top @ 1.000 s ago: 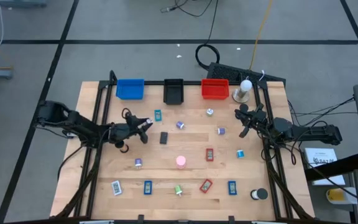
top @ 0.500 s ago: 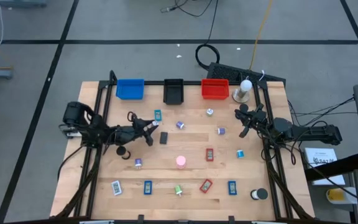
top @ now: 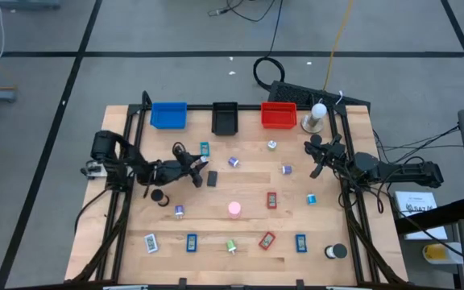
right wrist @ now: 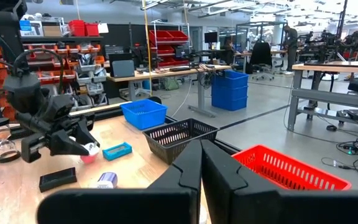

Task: Pick & Place Office items
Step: Put the pink charger adapter into the blue bin

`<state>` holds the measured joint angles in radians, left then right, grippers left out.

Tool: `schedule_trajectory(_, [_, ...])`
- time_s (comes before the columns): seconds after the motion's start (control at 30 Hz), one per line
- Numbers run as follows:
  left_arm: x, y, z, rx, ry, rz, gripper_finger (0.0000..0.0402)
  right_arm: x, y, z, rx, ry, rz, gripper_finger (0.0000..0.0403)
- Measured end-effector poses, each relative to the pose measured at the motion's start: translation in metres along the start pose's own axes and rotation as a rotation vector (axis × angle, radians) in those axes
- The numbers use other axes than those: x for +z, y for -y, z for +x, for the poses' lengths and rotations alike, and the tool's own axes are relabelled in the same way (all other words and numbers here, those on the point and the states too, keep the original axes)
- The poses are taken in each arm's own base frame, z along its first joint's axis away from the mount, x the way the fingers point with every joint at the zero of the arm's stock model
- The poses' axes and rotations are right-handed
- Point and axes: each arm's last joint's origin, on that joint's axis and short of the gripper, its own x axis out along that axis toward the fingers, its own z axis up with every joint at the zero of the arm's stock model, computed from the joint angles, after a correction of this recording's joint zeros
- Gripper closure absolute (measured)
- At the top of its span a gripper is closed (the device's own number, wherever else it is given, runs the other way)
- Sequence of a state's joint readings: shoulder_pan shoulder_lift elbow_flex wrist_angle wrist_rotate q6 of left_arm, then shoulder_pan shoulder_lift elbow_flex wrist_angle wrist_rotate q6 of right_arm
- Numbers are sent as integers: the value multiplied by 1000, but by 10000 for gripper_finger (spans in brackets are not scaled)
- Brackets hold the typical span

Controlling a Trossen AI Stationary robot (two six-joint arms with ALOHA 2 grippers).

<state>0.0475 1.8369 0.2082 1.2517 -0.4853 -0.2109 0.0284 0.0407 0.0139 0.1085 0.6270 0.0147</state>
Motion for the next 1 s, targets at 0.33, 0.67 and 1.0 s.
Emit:
schedule_trajectory(0.33, [0, 3, 7, -42, -17, 27, 266, 0, 0, 0, -1, 0, 1, 403])
schedule_trajectory(0.67, [-3, 6, 5, -66, -37, 47, 183, 0, 0, 0, 0, 0, 0, 403])
schedule_trajectory(1.0, [0, 6, 5, -72, -22, 46, 240, 0, 0, 0, 0, 0, 0, 403])
